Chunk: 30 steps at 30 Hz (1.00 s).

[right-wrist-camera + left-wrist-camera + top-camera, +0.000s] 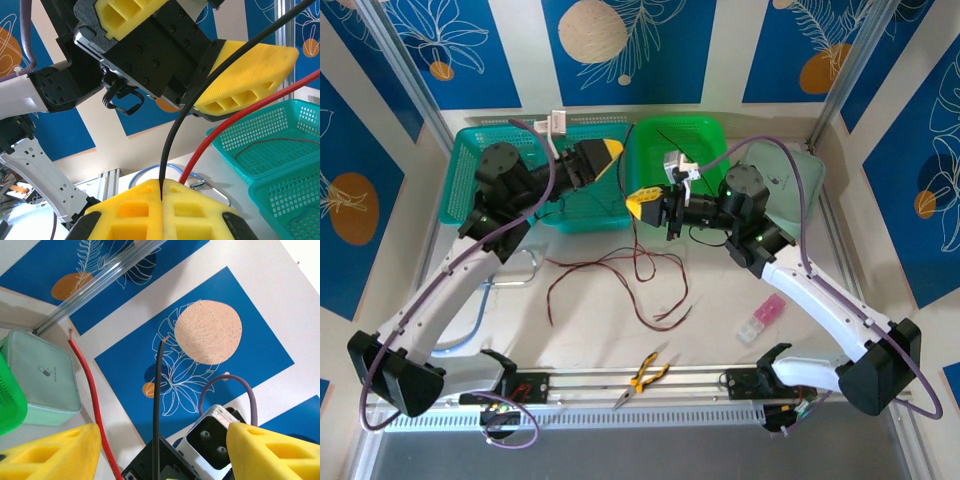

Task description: Untangle the cables

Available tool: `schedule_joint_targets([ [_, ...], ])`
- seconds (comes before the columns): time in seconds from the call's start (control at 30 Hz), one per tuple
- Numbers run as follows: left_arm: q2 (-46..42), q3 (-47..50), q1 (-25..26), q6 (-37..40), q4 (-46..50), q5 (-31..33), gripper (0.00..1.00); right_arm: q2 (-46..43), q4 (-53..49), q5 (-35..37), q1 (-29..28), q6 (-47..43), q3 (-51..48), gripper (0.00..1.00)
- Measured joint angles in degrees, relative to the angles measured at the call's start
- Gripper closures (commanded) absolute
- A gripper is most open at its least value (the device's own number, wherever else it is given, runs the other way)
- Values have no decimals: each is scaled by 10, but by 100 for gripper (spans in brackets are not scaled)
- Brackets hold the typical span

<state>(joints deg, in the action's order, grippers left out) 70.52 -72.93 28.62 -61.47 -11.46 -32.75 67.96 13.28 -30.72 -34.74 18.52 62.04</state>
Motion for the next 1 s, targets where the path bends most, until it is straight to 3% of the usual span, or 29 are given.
schedule_joint_targets([
  [0.57, 47, 2, -4, -73, -69, 4, 34, -14, -1, -11, -7, 0, 1, 100],
  [0.77, 47, 12, -4, -83, -79, -2, 43, -14, -2, -12, -15, 0, 15, 100],
  [0.93, 47, 29, -4, -88, -89, -3, 43, -9, -2, -13, -17, 0, 25, 100],
  [1.0, 47, 34, -4, -89, -91, -3, 37, -7, -2, -13, -17, 0, 28, 100],
])
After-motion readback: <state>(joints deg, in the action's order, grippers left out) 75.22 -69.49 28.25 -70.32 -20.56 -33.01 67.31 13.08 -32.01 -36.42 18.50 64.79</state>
